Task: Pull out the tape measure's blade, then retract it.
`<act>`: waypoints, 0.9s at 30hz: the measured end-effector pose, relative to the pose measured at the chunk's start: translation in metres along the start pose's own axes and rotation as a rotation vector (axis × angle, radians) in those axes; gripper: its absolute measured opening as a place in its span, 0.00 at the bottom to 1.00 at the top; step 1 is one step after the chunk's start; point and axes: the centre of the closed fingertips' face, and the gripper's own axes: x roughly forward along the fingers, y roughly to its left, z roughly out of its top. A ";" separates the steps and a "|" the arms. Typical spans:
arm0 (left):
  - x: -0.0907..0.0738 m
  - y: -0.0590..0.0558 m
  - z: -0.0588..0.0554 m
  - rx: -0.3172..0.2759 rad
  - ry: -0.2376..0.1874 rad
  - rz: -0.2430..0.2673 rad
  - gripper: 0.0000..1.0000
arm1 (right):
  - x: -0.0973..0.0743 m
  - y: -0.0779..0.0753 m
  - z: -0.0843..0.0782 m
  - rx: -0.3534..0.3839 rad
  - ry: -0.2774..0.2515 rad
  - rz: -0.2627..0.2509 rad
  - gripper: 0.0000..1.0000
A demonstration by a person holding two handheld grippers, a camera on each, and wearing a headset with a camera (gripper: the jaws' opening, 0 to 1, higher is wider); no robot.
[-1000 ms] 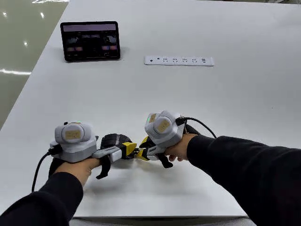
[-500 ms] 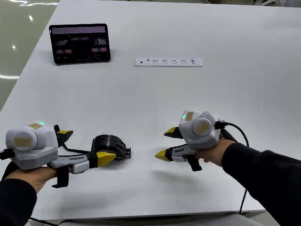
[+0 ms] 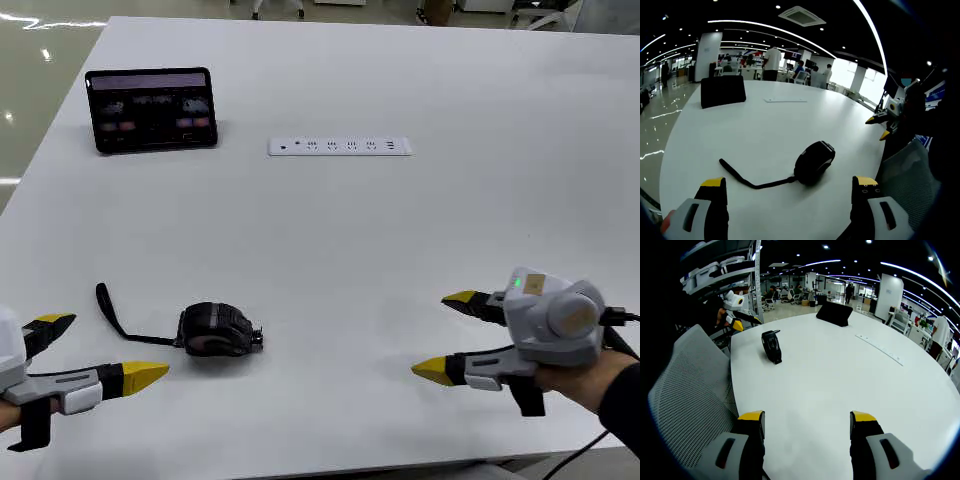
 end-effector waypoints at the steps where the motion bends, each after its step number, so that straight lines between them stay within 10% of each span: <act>1: -0.004 0.001 0.002 0.015 -0.004 0.009 1.00 | -0.008 -0.004 -0.002 0.001 -0.004 -0.015 0.67; 14: -0.034 0.020 0.006 0.041 0.007 0.050 1.00 | -0.053 -0.027 -0.054 0.083 0.025 -0.113 0.90; 27: -0.047 0.024 -0.001 0.065 0.039 0.046 1.00 | -0.072 -0.029 -0.062 0.106 0.024 -0.143 0.96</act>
